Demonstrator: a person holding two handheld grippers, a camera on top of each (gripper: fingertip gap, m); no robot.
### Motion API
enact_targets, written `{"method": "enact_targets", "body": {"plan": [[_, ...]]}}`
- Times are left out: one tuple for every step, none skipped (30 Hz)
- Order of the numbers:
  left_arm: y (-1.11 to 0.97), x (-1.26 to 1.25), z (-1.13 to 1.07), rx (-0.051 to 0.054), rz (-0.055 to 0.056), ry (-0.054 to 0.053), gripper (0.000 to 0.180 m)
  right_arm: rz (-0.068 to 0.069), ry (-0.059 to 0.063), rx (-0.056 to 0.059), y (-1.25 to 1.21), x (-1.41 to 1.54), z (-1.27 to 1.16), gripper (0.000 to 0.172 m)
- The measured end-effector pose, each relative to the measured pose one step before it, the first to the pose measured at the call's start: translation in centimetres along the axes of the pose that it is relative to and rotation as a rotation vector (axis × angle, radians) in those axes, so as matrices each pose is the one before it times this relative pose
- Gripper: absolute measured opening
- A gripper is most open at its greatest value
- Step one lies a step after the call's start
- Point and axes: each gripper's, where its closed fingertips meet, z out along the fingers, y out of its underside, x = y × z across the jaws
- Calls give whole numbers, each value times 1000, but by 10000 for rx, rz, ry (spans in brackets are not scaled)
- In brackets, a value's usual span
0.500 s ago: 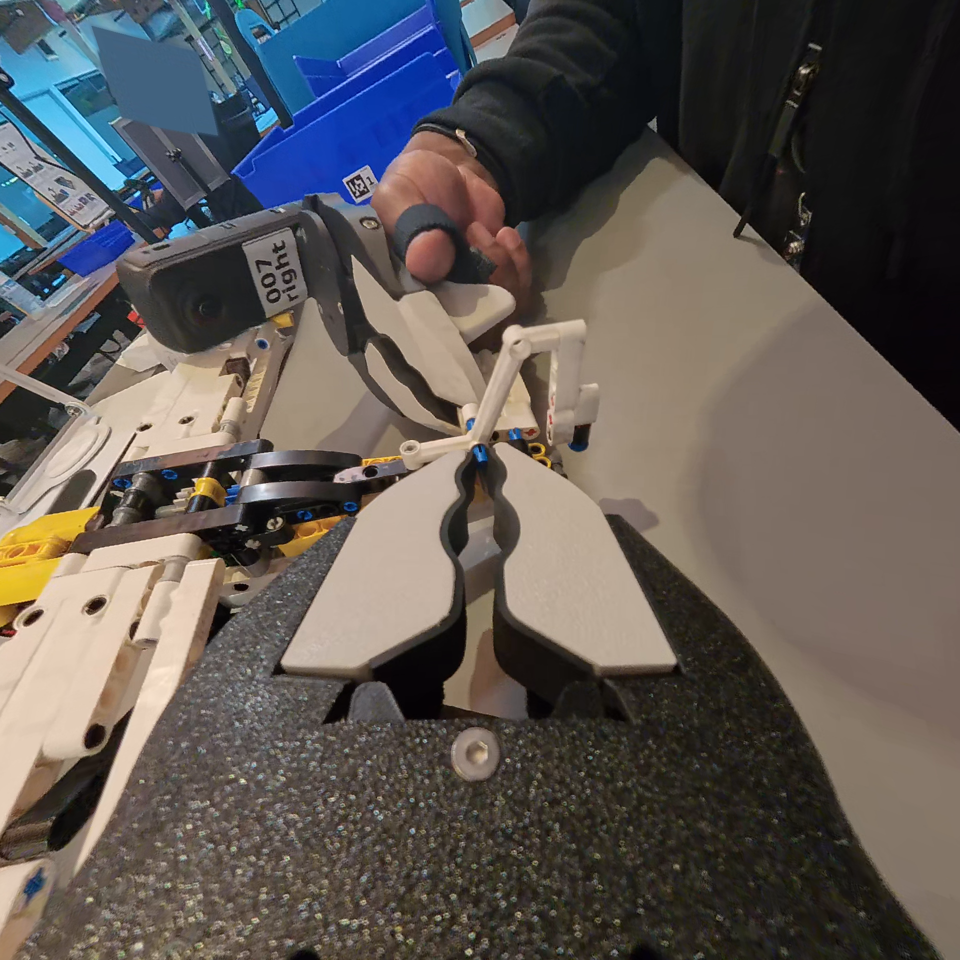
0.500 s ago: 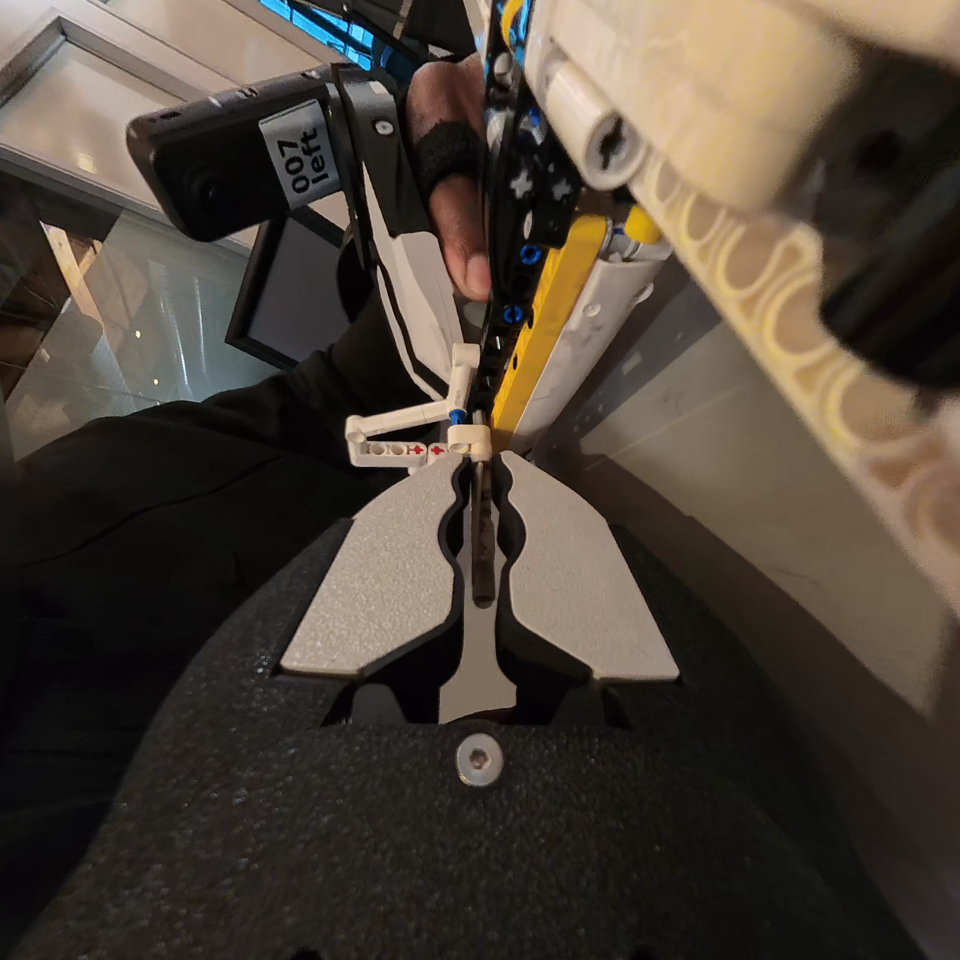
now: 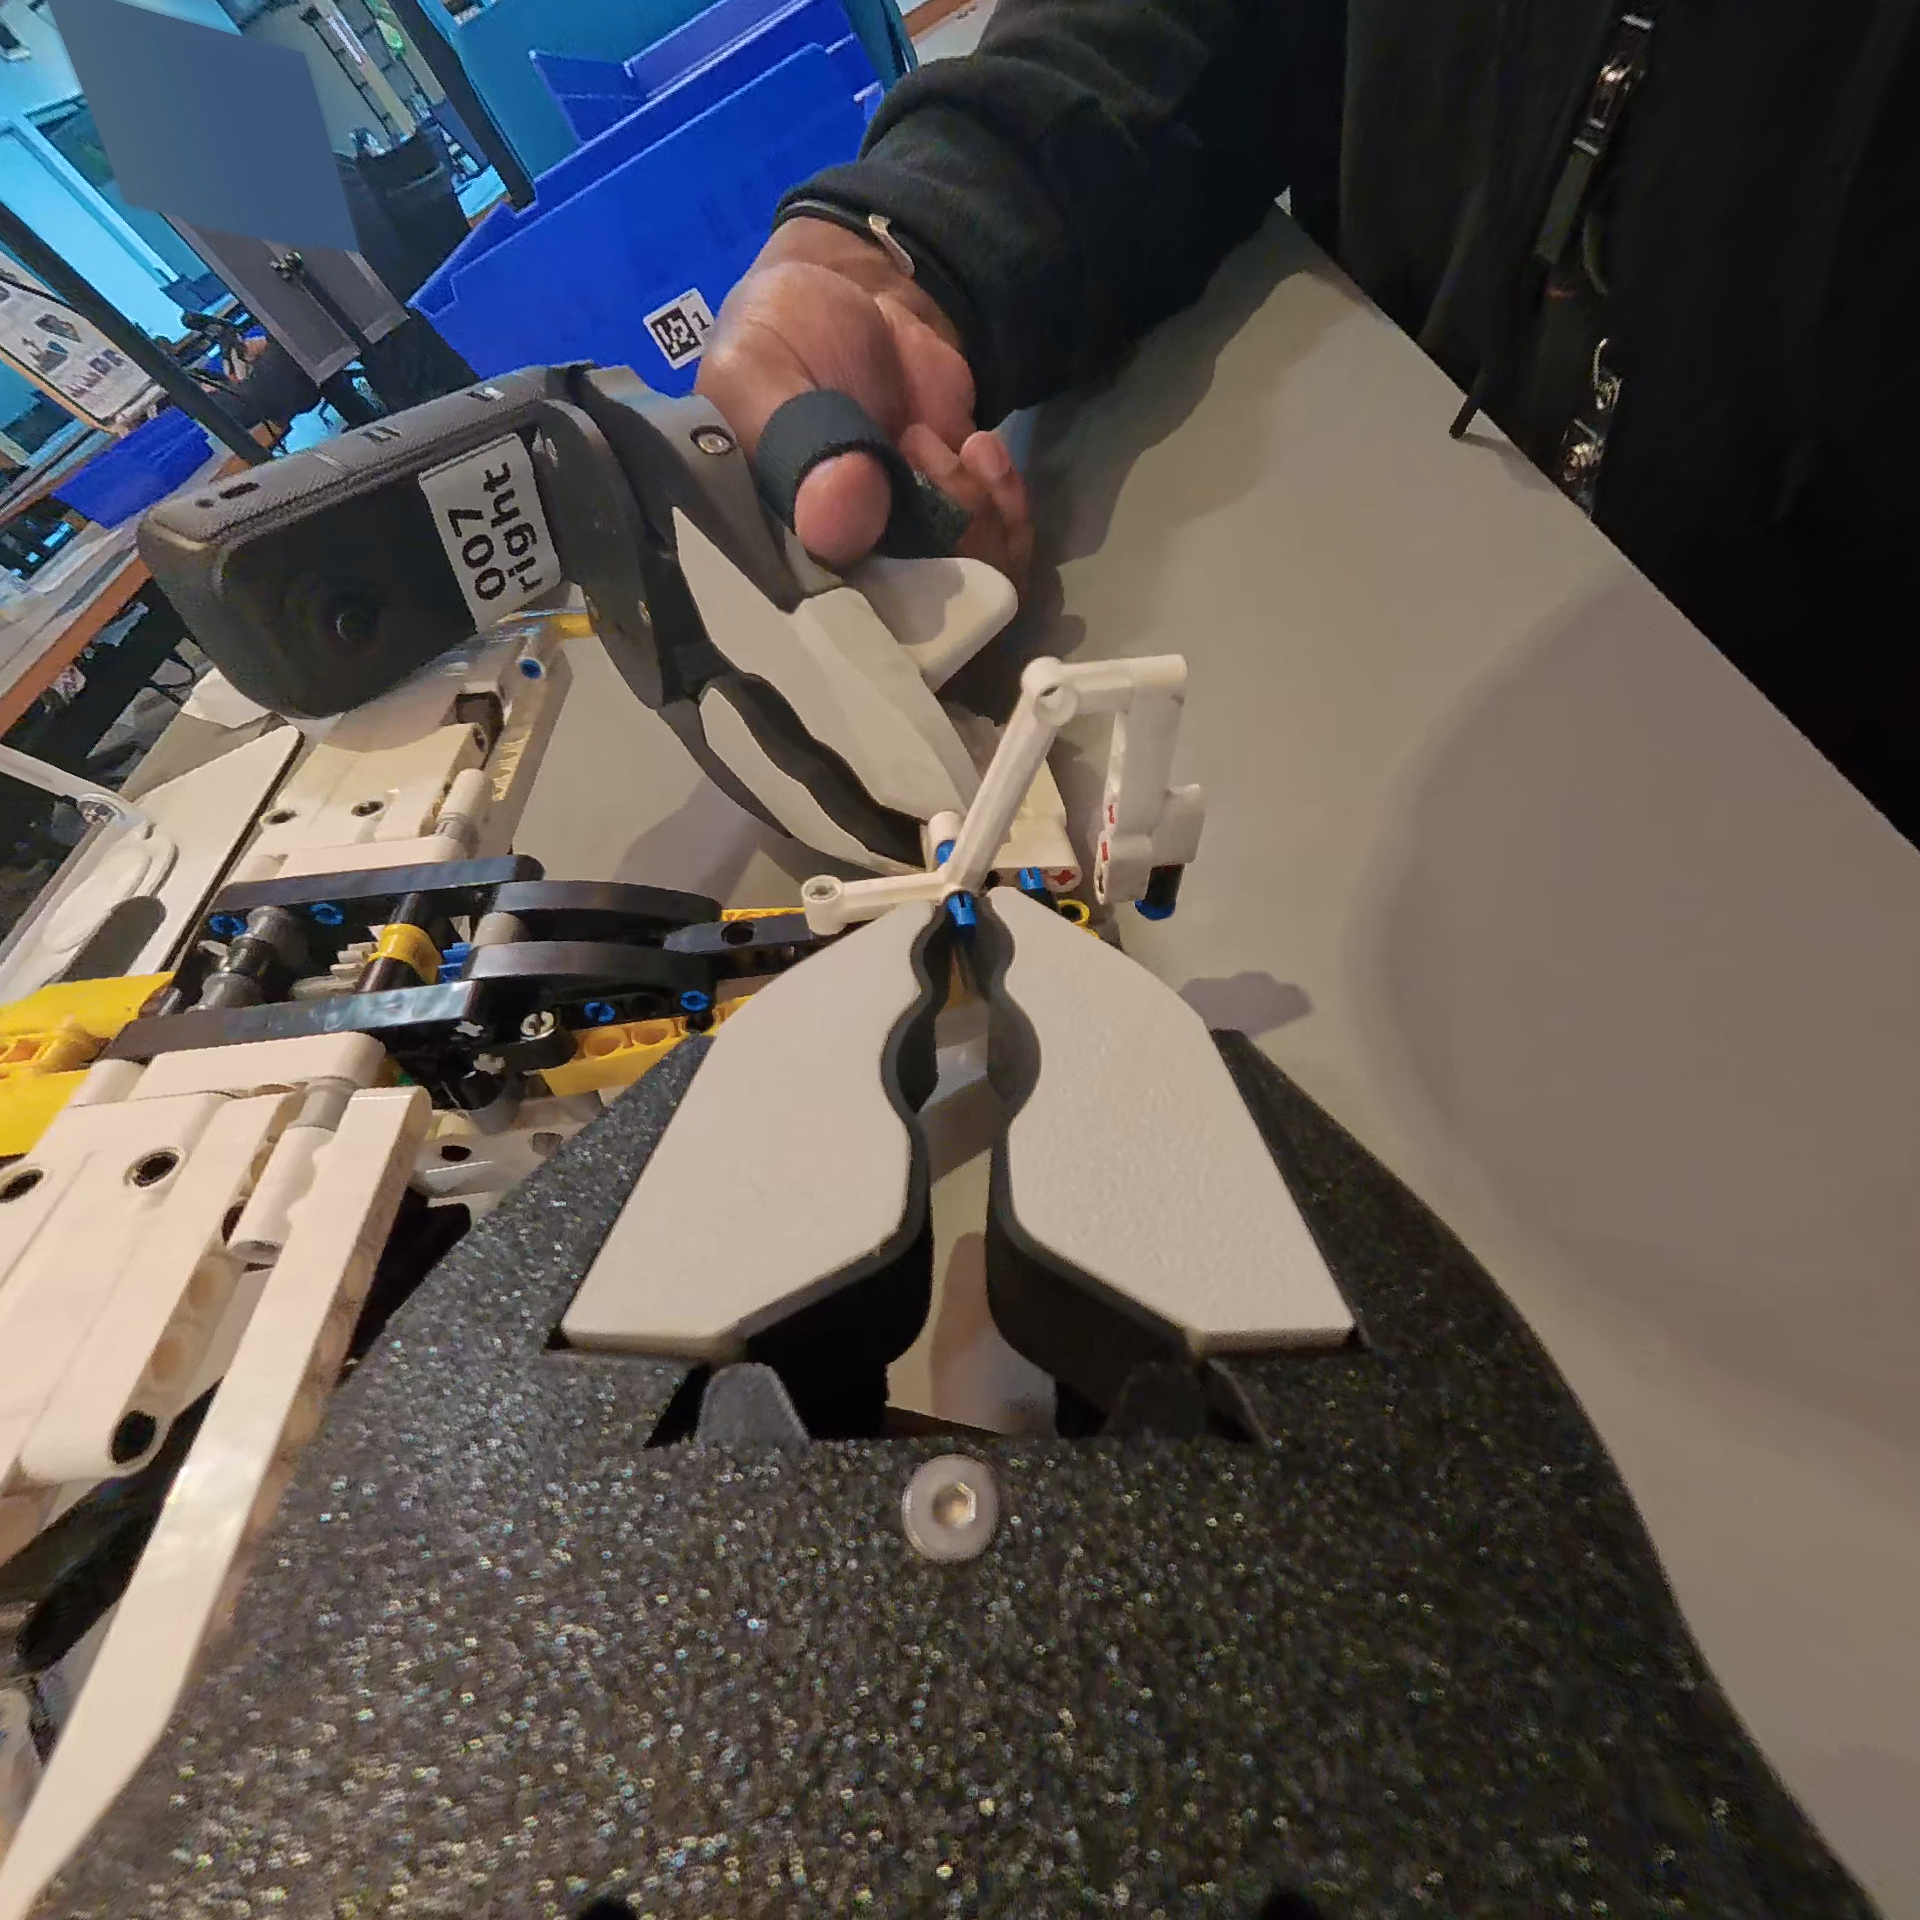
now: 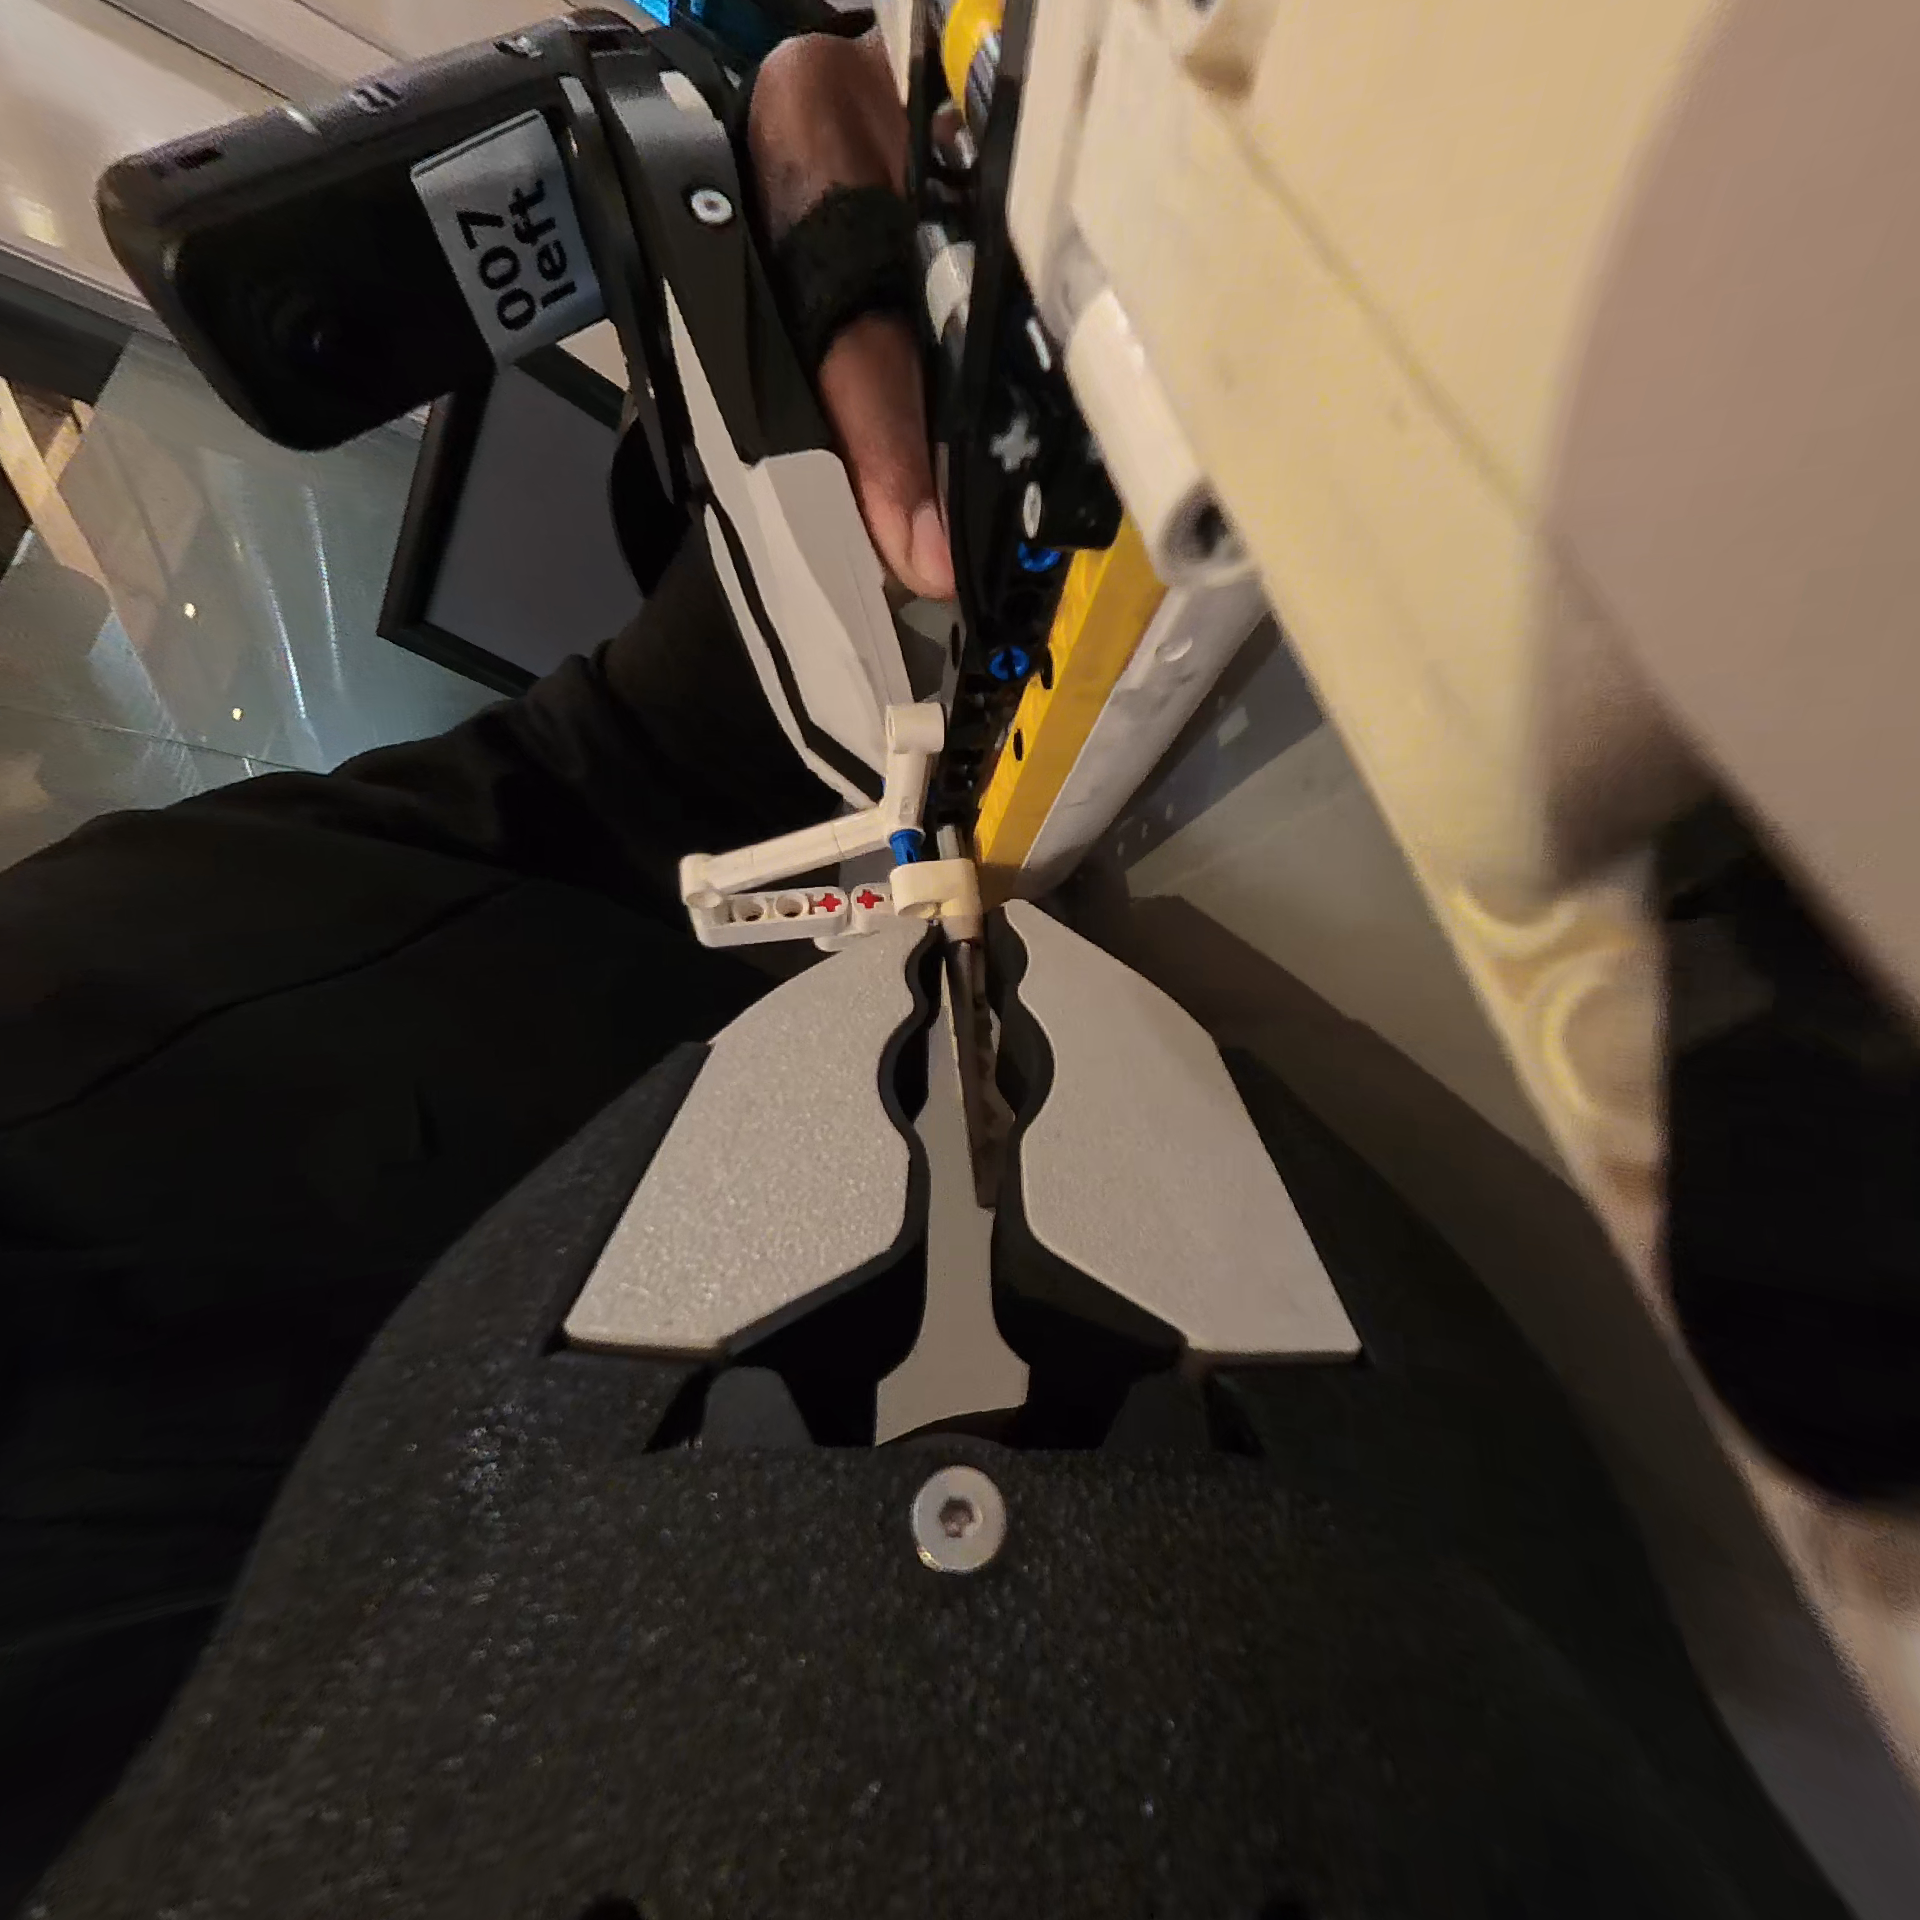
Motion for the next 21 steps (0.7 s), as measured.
{"method": "enact_targets", "body": {"plan": [[-18,-39,-16,16,-23,-16,4,-4,-11,-5,-17,-16,5,6],[-12,-48,-16,15,-18,-33,4,-16,-3,17,-61,0,-13,6],[-42,-11,-16,32,-7,0,4,-40,-30,4,-30,-38,-18,6],[58,9,44,-51,11,-3,4,-21,8,-14,-9,13,-4,6],[31,37,26,-31,16,14,4,-16,48,-28,22,60,6,6],[-12,11,-23,20,-24,33,4,-9,13,-20,16,18,15,6],[-18,24,-2,8,-27,48,4,-33,-5,-26,10,-23,30,5],[12,9,14,-11,8,2,4,-17,5,-30,6,13,7,5],[-4,12,-5,4,3,6,4,-26,-6,-37,6,5,12,5],[3,34,-6,1,11,15,4,-21,-8,-33,10,-2,4,5],[6,29,11,-6,-4,30,4,-34,-4,-46,11,0,21,5],[-3,5,-8,-1,-18,25,4,-17,10,-43,3,21,17,5],[-5,-12,-9,5,-28,12,4,-13,-2,-29,-33,14,19,5],[9,-6,2,-7,-2,-1,4,-11,4,-27,-21,32,4,5],[2,-10,1,-6,1,-12,4,-19,9,-19,1,19,4,5],[-6,-5,-17,6,-9,0,4,-14,7,-3,-9,11,4,5],[21,-38,21,-15,-9,-27,4,-34,10,3,23,0,2,5],[9,-127,14,-9,-17,-116,4,-44,-9,48,14,12,-79,5],[31,-103,6,-22,9,-96,4,-88,-31,92,-50,-32,-138,6],[114,-3,99,-106,5,-13,4,-167,81,27,40,57,-84,7],[37,-52,54,-36,4,-56,4,-262,188,25,77,121,-93,8]]}}
